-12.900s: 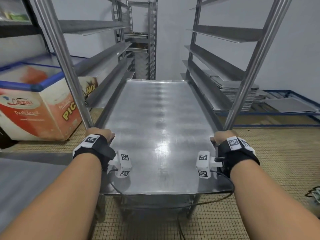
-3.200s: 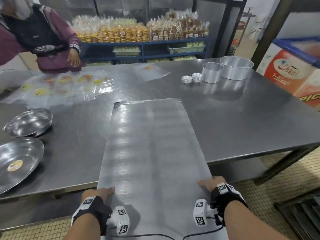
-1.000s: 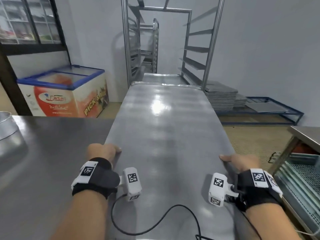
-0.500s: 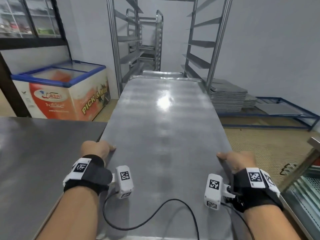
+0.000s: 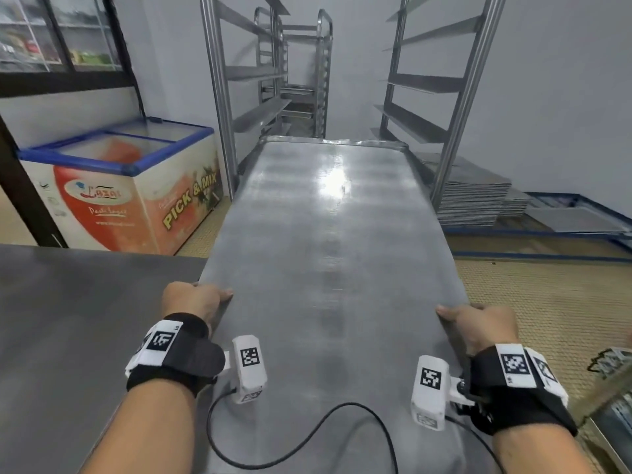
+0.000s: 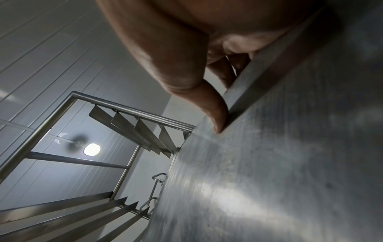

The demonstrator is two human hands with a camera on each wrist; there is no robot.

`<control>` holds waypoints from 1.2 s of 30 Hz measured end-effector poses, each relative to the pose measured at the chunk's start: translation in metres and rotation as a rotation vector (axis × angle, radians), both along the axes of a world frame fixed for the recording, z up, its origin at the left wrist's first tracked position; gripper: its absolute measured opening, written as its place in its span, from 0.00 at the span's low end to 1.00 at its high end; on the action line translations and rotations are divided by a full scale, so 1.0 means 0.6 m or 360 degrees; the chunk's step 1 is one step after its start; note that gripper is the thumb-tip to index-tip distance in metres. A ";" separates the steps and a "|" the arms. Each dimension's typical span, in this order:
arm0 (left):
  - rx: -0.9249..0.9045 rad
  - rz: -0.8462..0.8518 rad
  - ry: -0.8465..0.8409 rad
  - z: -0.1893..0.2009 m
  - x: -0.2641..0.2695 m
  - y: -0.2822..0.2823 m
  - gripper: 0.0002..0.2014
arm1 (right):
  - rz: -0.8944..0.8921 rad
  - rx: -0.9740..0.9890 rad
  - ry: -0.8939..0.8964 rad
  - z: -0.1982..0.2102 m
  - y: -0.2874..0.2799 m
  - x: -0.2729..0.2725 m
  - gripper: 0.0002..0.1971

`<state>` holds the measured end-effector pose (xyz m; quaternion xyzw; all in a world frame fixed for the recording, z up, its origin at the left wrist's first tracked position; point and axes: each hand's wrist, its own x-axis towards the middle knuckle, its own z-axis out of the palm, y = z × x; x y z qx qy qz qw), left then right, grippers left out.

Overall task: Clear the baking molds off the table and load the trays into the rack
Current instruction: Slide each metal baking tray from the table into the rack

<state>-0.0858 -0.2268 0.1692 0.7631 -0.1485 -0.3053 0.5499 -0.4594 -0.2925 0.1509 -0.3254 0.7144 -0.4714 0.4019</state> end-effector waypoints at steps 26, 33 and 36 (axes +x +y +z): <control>0.0218 -0.0303 -0.0329 0.122 0.084 -0.363 0.32 | 0.0398 0.0263 0.0793 0.162 -0.355 0.052 0.24; 0.0387 -0.0531 -0.0282 0.174 0.096 -0.427 0.25 | 0.0508 0.0307 0.1077 0.216 -0.415 0.065 0.26; 0.0509 -0.0560 -0.0370 0.185 0.097 -0.439 0.12 | 0.0611 0.0337 0.1121 0.219 -0.435 0.069 0.24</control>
